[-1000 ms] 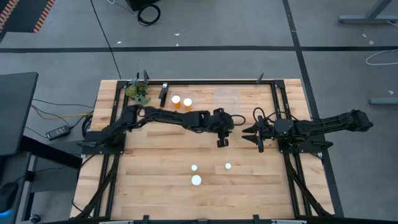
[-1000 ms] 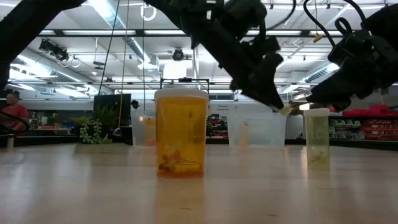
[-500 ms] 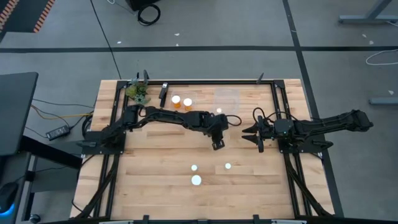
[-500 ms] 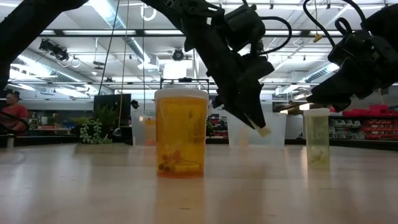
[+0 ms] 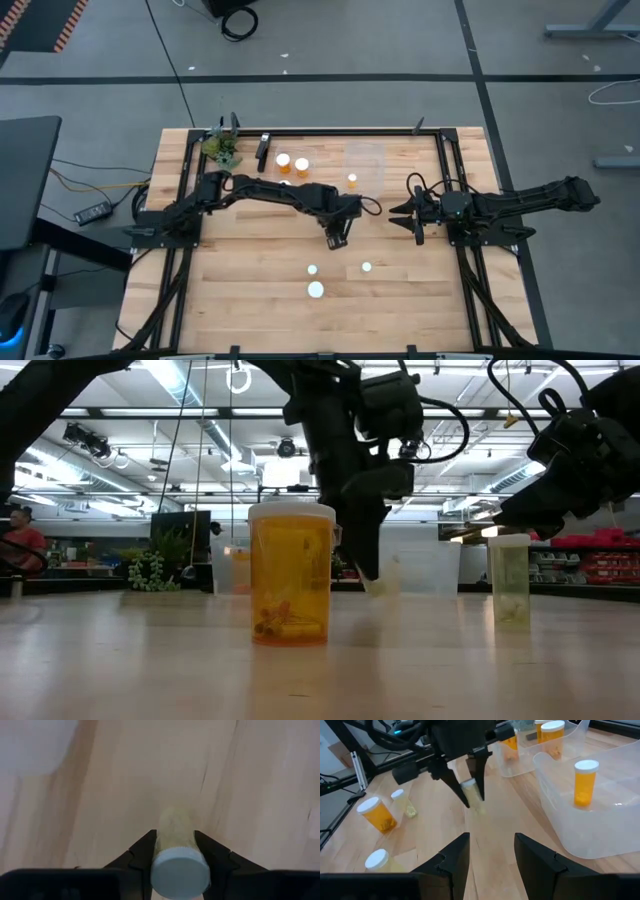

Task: Pick and place medicine bottles into bin by pill shape (circle, oval)
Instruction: Put the small yellow pill bottle in the right transparent bin

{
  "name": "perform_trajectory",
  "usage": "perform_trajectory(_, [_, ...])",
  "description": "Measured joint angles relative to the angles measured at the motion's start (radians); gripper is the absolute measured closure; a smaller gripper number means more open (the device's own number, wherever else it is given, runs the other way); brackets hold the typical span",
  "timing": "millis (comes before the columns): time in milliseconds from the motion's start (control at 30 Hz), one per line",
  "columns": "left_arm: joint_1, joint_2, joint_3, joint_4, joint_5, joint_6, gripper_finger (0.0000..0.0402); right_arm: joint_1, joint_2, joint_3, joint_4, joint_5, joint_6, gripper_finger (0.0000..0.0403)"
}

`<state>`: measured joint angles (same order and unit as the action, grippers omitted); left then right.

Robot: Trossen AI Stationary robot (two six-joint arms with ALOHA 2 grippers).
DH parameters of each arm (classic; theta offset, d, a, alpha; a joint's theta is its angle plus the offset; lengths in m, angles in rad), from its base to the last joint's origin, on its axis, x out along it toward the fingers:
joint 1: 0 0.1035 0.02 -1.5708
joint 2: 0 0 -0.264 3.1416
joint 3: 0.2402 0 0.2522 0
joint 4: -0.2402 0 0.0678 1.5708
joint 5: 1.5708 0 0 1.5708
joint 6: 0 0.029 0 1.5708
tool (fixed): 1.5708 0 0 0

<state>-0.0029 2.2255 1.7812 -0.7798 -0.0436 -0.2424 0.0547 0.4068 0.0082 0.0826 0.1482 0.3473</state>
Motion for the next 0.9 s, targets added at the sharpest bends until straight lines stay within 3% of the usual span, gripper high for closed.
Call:
perform_trajectory(433, [-0.001,0.0,0.0,-0.076,0.003,0.026,0.0276,0.0,0.0,0.0,0.0,0.0,0.0,0.0242])
perform_trajectory(900, [-0.002,0.0,0.0,-0.076,0.004,0.045,0.0228,0.0,0.0,0.0,0.0,0.0,0.0,0.0242])
